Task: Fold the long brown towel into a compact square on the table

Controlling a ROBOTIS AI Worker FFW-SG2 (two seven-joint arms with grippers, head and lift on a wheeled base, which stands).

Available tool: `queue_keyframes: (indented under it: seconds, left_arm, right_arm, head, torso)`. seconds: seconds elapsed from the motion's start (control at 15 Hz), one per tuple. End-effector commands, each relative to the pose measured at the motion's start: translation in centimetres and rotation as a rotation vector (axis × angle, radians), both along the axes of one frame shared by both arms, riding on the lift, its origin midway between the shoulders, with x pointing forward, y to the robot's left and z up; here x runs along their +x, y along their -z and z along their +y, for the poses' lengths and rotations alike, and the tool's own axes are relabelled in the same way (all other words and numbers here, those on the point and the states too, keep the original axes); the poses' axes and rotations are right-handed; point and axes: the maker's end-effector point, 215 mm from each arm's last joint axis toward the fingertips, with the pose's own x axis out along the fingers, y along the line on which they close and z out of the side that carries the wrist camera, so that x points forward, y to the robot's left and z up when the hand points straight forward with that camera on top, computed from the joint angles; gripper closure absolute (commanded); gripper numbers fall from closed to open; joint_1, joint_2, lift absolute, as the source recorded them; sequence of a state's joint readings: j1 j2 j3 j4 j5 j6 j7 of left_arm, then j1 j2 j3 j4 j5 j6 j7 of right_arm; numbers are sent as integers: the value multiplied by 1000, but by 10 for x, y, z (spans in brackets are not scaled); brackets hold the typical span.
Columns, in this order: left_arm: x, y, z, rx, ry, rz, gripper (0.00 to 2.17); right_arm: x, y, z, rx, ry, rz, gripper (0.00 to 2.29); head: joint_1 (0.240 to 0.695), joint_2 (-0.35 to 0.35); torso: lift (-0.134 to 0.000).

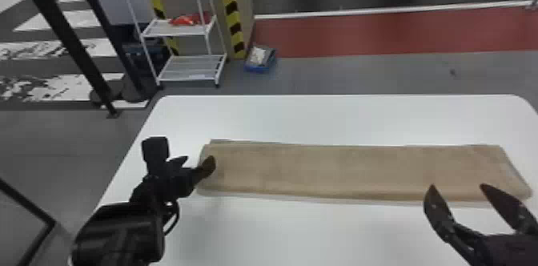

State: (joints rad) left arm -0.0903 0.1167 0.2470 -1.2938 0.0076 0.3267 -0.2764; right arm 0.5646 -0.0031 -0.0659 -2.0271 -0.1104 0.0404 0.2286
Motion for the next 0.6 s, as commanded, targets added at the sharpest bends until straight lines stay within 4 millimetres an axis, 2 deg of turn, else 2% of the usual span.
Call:
queue_keyframes:
  seconds: [0.0,0.4,0.53]
  left_arm:
    - [-1,8,-2,-4,0,28,353]
    - [-7,21,-3,-20,6,78,373]
    - [-10,25,-7,-33,18,92,630]
  right_arm:
    - [-1,1,0,5,2,1,144]
    - [0,0,2,3,0,0,144]
    - [1,0,2,0,-1,-2,144]
  head:
    - [695,166]
    - [695,164]
    - [695,164]
  torso:
    - [-57]
    - [-57]
    - [-57]
